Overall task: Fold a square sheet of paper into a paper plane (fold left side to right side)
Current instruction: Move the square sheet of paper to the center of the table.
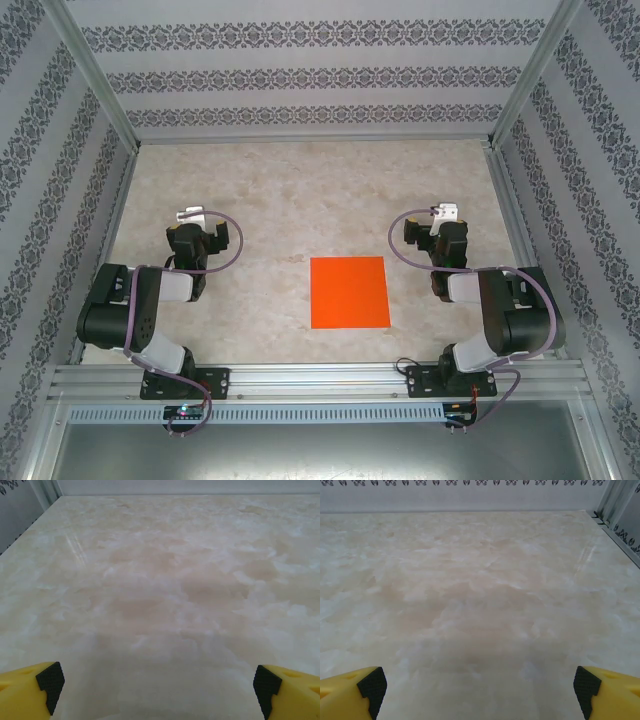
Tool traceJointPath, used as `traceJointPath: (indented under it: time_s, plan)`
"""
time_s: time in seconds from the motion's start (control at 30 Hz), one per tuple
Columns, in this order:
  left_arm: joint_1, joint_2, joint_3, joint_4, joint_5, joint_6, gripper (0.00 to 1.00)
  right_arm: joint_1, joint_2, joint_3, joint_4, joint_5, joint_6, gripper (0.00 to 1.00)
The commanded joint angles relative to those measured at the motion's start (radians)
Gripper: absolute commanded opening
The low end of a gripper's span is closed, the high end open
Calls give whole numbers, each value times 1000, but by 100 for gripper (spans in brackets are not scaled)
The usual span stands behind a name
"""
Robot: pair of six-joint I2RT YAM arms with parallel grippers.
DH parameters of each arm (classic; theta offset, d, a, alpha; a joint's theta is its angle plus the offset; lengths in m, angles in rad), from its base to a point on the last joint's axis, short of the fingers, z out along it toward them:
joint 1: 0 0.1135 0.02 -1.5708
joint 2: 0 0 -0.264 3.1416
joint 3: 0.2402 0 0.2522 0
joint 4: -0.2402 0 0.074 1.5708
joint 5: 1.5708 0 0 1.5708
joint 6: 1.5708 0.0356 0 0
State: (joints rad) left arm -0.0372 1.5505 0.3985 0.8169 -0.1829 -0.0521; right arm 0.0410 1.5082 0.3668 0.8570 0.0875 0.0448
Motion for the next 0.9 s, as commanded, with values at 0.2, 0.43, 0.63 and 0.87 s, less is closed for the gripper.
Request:
traceJointPath:
  time_s: [0.2, 0.43, 0.63, 0.87]
  plan:
    - [14, 7, -7, 53, 17, 6, 100, -13, -6, 22, 13, -14, -13, 98]
    - [13, 7, -7, 53, 17, 6, 100, -15, -8, 24, 10, -15, -12, 98]
    - [13, 7, -11, 57, 17, 6, 100, -16, -9, 23, 11, -22, -10, 98]
    - [-3, -111, -35, 7, 6, 24, 100, -12, -180, 85, -273, 35, 20, 98]
